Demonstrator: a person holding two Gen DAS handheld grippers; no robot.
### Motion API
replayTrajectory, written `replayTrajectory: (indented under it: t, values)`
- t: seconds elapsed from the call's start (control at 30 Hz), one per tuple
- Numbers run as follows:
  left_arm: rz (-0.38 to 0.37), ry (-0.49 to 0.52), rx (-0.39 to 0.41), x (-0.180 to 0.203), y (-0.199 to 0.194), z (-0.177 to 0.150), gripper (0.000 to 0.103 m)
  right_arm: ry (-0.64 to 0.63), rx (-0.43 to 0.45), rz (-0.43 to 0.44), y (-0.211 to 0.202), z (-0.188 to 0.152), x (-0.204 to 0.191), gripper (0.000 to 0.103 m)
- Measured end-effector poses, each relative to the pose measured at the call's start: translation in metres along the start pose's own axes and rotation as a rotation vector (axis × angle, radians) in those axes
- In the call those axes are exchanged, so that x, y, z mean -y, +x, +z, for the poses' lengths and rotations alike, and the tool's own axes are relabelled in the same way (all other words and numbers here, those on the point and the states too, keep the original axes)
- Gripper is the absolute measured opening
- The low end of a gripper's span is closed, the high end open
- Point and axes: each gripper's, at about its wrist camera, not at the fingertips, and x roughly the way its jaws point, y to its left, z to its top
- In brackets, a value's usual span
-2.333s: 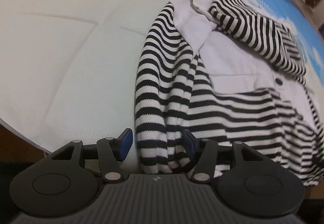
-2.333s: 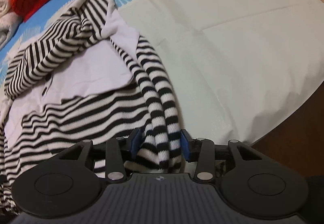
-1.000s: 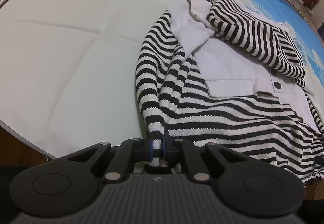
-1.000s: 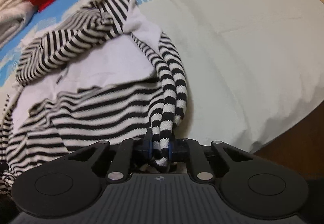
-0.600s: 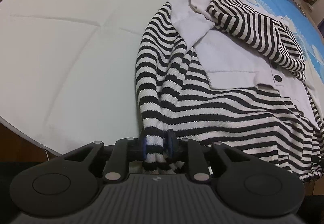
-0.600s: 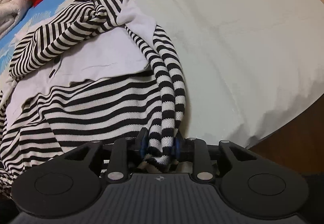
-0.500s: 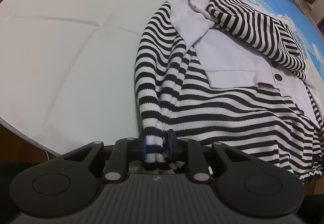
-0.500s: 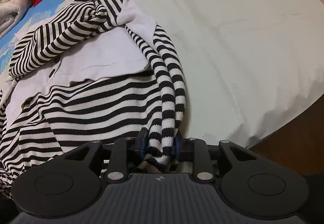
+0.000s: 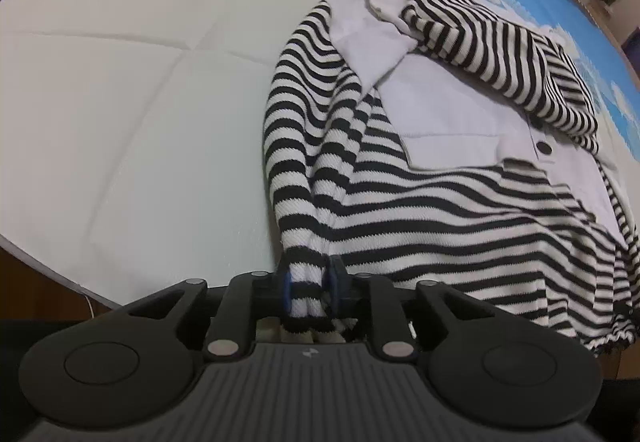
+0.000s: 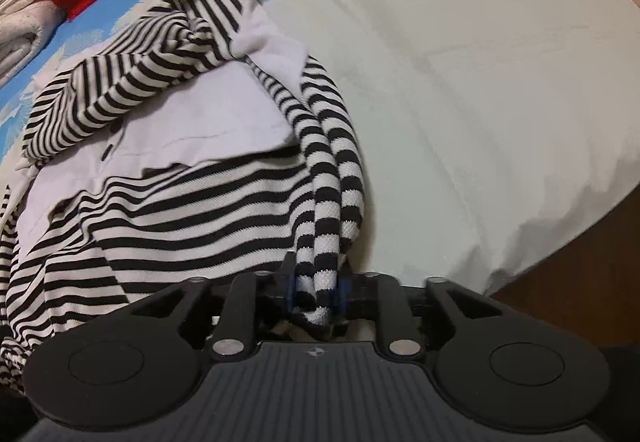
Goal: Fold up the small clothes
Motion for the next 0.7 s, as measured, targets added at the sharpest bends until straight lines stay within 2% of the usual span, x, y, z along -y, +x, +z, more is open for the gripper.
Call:
replayTrajectory:
  t: [0.2,0.3,0.53,0.7]
  values:
    - [0.002,0.012,0.004,0.0,0.0,-0.001,0.018,-0.062,-0.008,-0.015,0.001,-0.005,-0.008,0.028]
    - [-0.005,0.018,0.024,0.0,-0.003,-0.001,0.009,-0.056,-0.006,-0.002,0.001,-0.003,-0.007,0.017]
    - [-0.024,0.028,0.131,-0.004,-0.034,-0.002,0.007,-0.047,0.096,0.062,-0.025,-0.001,-0.005,0.011]
    - [-0.126,0.017,0.224,-0.01,-0.088,-0.002,0.006,-0.051,0.201,0.153,-0.068,0.007,-0.005,0.011]
